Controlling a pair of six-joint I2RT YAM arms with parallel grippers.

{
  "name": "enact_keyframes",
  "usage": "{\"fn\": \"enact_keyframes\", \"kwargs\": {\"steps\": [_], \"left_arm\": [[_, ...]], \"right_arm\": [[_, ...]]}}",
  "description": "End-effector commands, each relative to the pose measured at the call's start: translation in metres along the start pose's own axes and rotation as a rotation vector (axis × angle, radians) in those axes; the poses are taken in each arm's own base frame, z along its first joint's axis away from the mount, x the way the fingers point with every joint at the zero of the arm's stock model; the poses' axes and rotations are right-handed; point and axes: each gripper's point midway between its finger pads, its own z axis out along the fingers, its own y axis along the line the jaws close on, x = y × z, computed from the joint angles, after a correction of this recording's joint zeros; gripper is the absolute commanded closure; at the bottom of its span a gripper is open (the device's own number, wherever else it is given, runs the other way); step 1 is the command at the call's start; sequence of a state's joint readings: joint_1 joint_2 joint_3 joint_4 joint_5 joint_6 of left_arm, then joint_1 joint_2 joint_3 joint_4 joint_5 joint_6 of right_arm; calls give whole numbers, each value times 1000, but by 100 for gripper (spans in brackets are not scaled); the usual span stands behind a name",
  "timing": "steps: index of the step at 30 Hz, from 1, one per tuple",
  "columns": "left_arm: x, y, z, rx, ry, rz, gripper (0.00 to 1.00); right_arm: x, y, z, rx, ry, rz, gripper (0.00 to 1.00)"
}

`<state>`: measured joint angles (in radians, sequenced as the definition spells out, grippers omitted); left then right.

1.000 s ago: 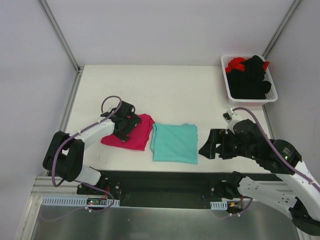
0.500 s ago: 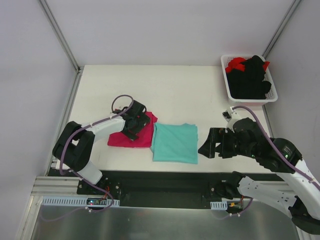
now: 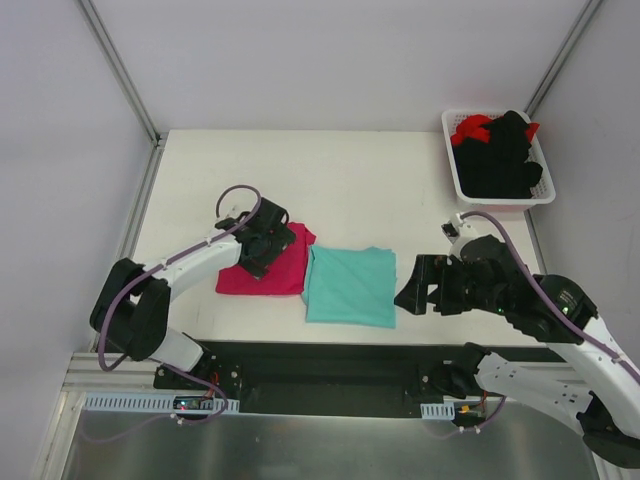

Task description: Fold and stack the t-shirts

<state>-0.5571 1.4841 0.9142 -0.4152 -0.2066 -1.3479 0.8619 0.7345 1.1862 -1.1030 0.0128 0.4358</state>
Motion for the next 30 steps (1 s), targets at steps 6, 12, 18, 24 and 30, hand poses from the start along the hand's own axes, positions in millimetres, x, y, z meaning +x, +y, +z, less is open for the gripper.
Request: {"fn": "enact_keyframes", "kwargs": {"steps": [6, 12, 18, 24, 30], "left_arm": [[1, -40, -63, 141, -16, 221, 1], [70, -53, -84, 282, 67, 370, 1], [105, -45, -79, 358, 27, 402, 1], [100, -53, -65, 461, -97, 445, 1], [115, -54, -44, 471, -79, 543, 1]], "right_arm": [[-10, -13, 21, 70, -64, -10, 11], [-4, -31, 49, 111, -112, 32, 11], [13, -49, 77, 143, -114, 65, 11], [21, -58, 79, 163, -104, 65, 11], [23, -63, 77, 185, -100, 60, 11]]}}
